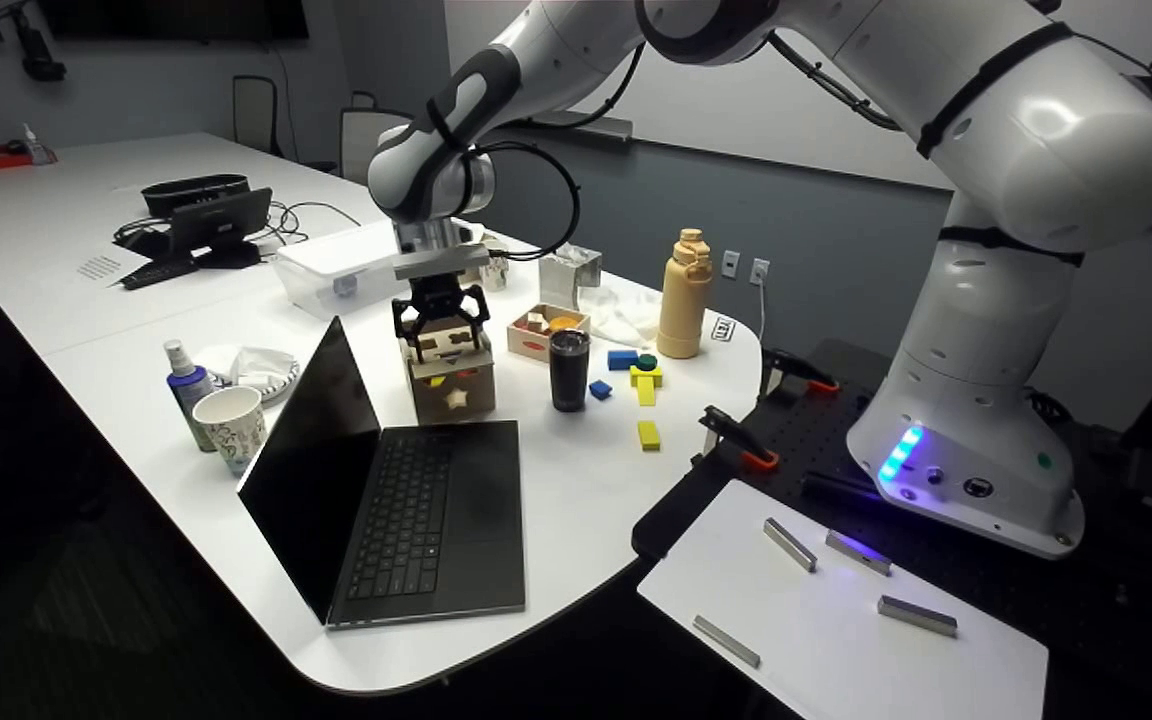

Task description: Open the cube-shaped wooden object

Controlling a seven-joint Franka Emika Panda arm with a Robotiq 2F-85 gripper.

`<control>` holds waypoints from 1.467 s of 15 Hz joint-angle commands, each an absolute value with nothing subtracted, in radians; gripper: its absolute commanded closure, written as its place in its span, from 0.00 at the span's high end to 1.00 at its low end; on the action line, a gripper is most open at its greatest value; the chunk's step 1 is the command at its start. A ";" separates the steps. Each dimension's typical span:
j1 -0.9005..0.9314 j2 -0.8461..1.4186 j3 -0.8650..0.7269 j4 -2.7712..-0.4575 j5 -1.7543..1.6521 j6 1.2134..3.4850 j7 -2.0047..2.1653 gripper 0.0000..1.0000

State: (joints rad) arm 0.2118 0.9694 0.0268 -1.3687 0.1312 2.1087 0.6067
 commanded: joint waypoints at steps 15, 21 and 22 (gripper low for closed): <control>0.195 0.986 0.062 -1.342 0.200 1.987 0.541 1.00; 0.195 0.994 0.060 -1.328 0.217 1.931 0.529 1.00; 0.196 0.998 0.060 -1.321 0.218 1.922 0.529 1.00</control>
